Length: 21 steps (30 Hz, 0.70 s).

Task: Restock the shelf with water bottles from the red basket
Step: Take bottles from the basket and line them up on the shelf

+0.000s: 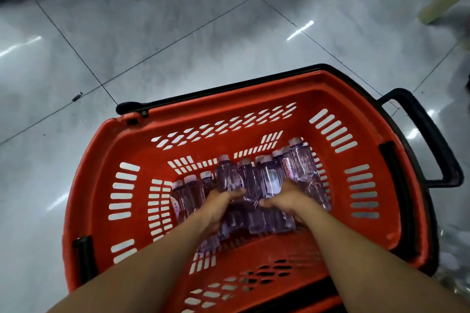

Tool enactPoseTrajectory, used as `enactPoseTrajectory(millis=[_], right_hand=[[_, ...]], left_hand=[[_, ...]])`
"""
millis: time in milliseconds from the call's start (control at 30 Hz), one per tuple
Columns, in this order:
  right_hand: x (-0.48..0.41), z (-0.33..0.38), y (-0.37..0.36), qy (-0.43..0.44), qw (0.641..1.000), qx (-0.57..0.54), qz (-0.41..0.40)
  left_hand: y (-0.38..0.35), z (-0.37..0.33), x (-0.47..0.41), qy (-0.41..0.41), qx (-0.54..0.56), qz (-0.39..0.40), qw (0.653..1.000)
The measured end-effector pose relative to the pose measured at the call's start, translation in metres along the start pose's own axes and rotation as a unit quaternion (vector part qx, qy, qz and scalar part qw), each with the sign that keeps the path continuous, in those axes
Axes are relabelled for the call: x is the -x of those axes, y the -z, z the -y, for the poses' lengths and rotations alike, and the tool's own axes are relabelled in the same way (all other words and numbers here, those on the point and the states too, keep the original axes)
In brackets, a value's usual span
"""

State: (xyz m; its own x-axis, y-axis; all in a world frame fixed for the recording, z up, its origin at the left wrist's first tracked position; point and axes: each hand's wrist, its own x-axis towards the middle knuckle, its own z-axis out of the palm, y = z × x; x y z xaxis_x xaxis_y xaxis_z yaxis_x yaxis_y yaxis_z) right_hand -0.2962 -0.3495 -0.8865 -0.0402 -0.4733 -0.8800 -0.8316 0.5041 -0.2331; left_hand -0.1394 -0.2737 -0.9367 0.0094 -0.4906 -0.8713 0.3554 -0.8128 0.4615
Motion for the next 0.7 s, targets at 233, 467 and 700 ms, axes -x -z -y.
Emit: enactPoseTrajectory(millis=[233,467,700], right_hand=[[0.0,-0.003,0.003,-0.042,0.987,-0.115,0.104],[0.017,0.009,0.013,-0.025,0.935,-0.303,0.184],[0.078,0.012,0.041,0.062,0.891,-0.416,0.17]], left_hand=[[0.011,0.007,0.002,0.042,0.045,0.046,0.997],[0.007,-0.018,0.028,-0.014,0.033,0.092,0.995],[-0.007,-0.061,0.091,-0.088,0.076,0.122,0.986]])
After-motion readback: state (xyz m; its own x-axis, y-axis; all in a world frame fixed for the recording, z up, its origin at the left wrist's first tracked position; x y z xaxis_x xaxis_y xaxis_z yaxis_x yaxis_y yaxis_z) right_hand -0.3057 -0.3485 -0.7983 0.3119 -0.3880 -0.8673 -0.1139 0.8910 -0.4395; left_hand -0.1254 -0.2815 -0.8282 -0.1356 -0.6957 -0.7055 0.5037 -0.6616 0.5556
